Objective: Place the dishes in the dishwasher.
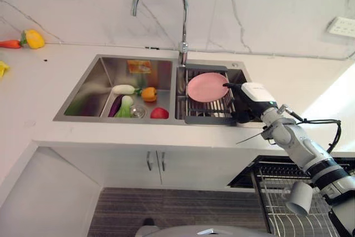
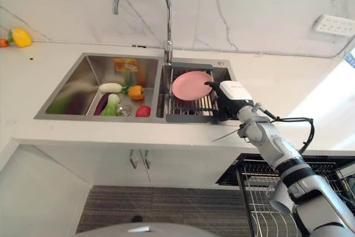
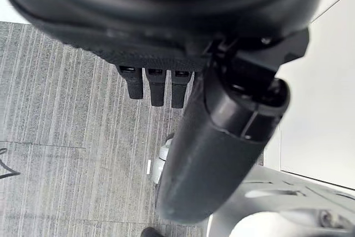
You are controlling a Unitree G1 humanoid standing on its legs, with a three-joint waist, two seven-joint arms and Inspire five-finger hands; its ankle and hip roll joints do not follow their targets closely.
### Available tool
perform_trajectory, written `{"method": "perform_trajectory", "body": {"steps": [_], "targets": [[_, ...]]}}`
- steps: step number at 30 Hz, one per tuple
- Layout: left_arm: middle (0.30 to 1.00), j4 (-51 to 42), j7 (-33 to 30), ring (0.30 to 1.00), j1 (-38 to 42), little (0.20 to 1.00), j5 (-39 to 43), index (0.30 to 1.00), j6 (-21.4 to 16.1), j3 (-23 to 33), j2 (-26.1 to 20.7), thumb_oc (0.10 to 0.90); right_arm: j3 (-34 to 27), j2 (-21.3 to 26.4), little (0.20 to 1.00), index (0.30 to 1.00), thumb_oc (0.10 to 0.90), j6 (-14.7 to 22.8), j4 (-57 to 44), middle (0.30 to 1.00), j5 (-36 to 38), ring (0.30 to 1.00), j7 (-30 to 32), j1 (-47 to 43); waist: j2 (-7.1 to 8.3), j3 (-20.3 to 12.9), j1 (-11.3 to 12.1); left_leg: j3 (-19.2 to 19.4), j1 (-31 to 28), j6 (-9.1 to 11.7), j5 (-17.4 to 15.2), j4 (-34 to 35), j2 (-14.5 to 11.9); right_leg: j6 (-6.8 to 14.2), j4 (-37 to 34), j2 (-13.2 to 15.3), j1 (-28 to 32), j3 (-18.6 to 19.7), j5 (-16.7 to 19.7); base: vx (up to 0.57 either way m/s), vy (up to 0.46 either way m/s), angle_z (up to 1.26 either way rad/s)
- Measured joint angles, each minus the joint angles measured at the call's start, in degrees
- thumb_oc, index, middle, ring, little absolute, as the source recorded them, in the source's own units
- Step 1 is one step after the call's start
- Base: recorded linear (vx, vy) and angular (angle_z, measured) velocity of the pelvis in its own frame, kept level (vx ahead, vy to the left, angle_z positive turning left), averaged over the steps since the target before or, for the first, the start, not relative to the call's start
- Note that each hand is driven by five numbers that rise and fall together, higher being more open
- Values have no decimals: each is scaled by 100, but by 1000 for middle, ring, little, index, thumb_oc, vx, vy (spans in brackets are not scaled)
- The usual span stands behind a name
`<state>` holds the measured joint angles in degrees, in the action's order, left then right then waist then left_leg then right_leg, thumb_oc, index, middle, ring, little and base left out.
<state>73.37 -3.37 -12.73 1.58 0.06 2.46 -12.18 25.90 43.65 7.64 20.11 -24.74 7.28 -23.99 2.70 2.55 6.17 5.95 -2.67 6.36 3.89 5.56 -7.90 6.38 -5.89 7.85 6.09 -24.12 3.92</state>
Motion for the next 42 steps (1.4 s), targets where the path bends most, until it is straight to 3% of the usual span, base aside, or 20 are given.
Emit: {"method": "perform_trajectory", "body": {"steps": [14,18,28,35,36,37,38,40,42], "targets": [[900,-7,-20,900,-21,900,10,900,1,-34,1,800,79,-91,900,900,800,-215,432,900,3,900,218,-193,-6,0,212,-142,87,16,17,0,9,-20,1,-4,3,-149,-18,9,-3,5],[900,-275,-38,900,-34,900,-229,900,-33,-675,-81,800,327,-93,900,900,800,-221,841,900,2,900,220,-576,11,80,242,-205,138,35,39,0,9,-21,1,-8,-7,-208,-17,-10,-9,7],[900,-392,-51,900,-23,900,-472,900,-144,-847,-124,800,808,-145,900,900,800,-230,1352,900,-303,900,302,-1024,37,139,328,-320,301,-2,96,-6,25,-23,22,-9,-108,-304,-15,-4,-5,6],[900,-816,-126,900,10,900,-777,900,-311,-1267,-233,800,1178,-315,900,900,800,-240,2037,900,-508,900,432,-1464,-95,342,467,-404,406,-5,144,-4,29,-23,10,-11,-148,-403,-16,-24,-6,6],[900,-842,-128,900,10,900,-792,900,-315,-1284,-235,800,1188,-316,596,596,598,-227,2065,596,-519,596,459,-1493,-105,359,459,-413,413,-4,145,-5,30,-23,6,-11,-150,-413,-16,-25,-8,8],[900,-844,-131,900,7,900,-812,900,-327,-1284,-240,800,1189,-317,554,554,569,-212,2072,554,-567,554,475,-1567,-120,366,458,-450,462,-2,158,-4,32,-23,5,-13,-178,-439,-16,-21,-4,9],[900,-850,-135,900,12,900,-839,900,-328,-1284,-245,800,1189,-314,389,389,460,-221,2080,389,-569,389,484,-1606,-120,368,443,-467,486,1,165,-6,30,-23,4,-16,-196,-453,-16,-14,-7,11],[900,-967,-146,900,23,900,-909,900,-328,-1417,-283,800,1189,-291,300,300,400,-270,2135,300,-687,300,587,-1636,-144,385,463,-541,548,3,181,-6,39,-23,4,-16,-209,-527,-16,-14,-12,16],[900,-1131,-132,900,9,900,-973,900,-335,-1530,-330,800,1224,-272,300,300,400,-263,2132,300,-826,300,646,-1640,-172,411,496,-563,573,1,190,-8,42,-23,4,-17,-221,-548,-16,-9,-6,11]]}}
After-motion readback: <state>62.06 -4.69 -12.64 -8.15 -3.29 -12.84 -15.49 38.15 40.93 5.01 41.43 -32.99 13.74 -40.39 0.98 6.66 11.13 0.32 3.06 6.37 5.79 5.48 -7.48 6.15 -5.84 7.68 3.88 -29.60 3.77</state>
